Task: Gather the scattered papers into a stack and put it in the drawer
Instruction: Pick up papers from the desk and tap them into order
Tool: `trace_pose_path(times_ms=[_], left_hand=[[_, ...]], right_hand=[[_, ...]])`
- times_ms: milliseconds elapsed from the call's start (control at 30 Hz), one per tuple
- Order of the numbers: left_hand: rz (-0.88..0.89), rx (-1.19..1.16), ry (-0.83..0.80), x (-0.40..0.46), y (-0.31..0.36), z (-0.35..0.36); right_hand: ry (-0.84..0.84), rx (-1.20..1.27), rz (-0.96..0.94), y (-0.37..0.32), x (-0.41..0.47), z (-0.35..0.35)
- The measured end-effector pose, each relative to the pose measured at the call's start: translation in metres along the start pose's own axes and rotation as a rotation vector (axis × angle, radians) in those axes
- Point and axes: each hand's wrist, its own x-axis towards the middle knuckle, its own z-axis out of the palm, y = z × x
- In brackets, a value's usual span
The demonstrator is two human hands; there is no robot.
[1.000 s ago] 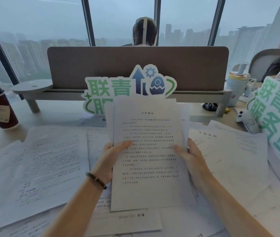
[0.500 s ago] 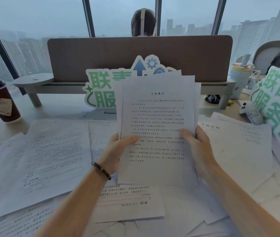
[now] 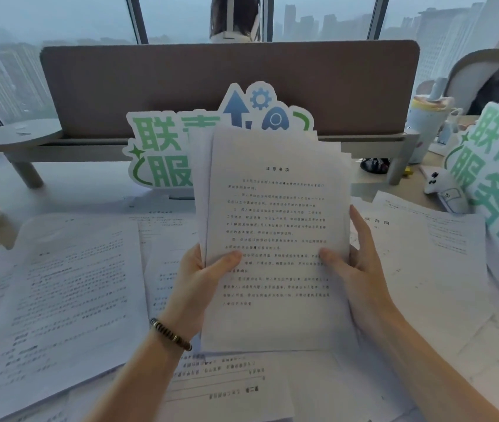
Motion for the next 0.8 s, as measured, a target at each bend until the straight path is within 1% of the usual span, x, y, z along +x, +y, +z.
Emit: trace_pose_path(times_ms=[167,300,467,567,700,800], left_hand=[[-0.025,-0.051,0.015,0.000,-0.004,0.002],[-0.047,-0.140,0.004,0.000,-0.003,0.006],[0.004,-0.122,0.017,-0.002,0.005,0.005],[0.061,-0.098,0.007,-0.005,0.011,0.006],[0.240,-0.015,0.039,-0.009,0.023,0.009],[0.343,-0.007,0.074,-0.012,0.033,0.007]], right_hand=[[0.003,-0.003,0.027,0.000,-0.001,-0.002],[0.015,-0.010,0.009,-0.003,-0.003,0.000],[0.040,-0.030,-0.015,-0.008,-0.005,0.000],[0.029,-0.089,-0.086,-0.015,-0.007,0.002],[-0.010,-0.142,-0.200,-0.031,-0.009,0.007],[-0.019,-0.171,-0.289,-0.045,-0.012,0.008]])
